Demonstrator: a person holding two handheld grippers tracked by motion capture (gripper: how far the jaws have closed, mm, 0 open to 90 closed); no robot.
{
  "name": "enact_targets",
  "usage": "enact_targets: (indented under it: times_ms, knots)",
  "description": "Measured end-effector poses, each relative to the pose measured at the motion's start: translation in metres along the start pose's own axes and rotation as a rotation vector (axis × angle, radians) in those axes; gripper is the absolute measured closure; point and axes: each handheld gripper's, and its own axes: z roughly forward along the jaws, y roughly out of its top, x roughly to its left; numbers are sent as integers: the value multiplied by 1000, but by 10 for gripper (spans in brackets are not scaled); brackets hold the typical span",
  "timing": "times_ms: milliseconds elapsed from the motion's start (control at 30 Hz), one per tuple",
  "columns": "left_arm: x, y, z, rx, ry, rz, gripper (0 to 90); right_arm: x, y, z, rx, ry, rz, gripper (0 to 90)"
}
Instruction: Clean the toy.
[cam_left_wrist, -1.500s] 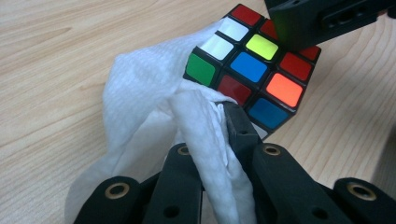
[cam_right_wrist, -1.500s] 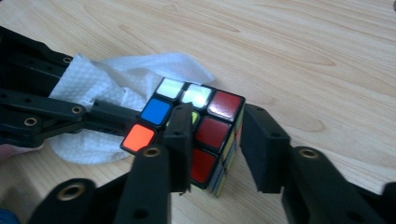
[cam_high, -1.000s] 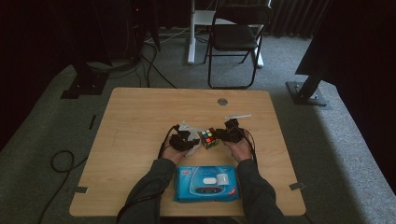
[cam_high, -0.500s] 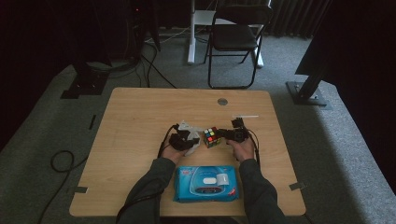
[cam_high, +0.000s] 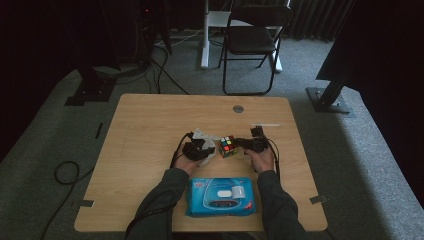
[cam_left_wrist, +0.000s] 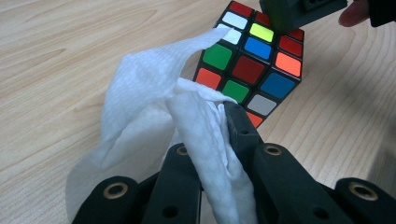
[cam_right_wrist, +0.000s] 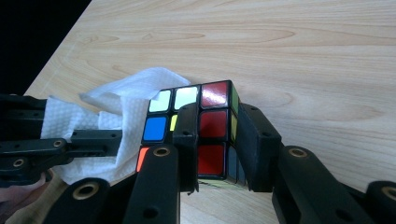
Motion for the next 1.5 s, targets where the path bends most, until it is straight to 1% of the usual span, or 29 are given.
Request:
enact_targets:
  times_ms: [133, 500, 533, 567, 600, 767, 867, 933, 1000, 1067, 1100, 1167, 1233, 1333, 1433, 1500]
  knots:
    - [0, 0, 0, -1, 0, -1, 850, -4, 0, -1, -7, 4, 26, 703]
    - [0, 0, 0, -2, 0, -2, 850, -13, 0, -5, -21, 8, 75, 697]
    - [0, 0, 0, -2, 0, -2, 850, -14, 0, -5, -23, 5, 77, 688]
    - [0, 0, 0, -2, 1, -4, 850, -16, -1, -5, -27, -1, 91, 676]
    - [0, 0, 0, -1, 1, -3, 850, -17, -1, -5, -28, 4, 95, 675]
    - [0, 0, 0, -1, 0, -3, 850, -16, -1, -5, -29, -6, 95, 679]
    - [0, 0, 1, -2, -1, -1, 850, -12, 0, -6, -18, -27, 76, 685]
    - [-1, 0, 1, -2, -1, -1, 850, -9, 0, -5, -16, -33, 68, 687]
    - [-1, 0, 0, -10, -2, -4, 850, -1, -1, -1, -4, -28, 49, 688]
    - [0, -1, -2, -11, 1, -6, 850, 3, -1, 1, -1, -26, 43, 689]
    - [0, -1, -2, -11, 1, -6, 850, 3, -1, 1, -1, -26, 43, 689]
    - [2, -2, -5, -25, 9, -12, 850, 11, -1, 7, 4, -25, 34, 689]
    - [3, -4, -8, -32, 10, -16, 850, 15, -1, 10, 10, -20, 26, 689]
    - [5, -6, -11, -36, 17, -17, 850, 25, -1, 16, 23, -12, 6, 690]
    - [7, -9, -14, -34, 24, -21, 850, 32, -1, 21, 33, -1, -3, 690]
    - [10, -12, -15, -33, 31, -32, 850, 36, -1, 24, 43, 6, -21, 690]
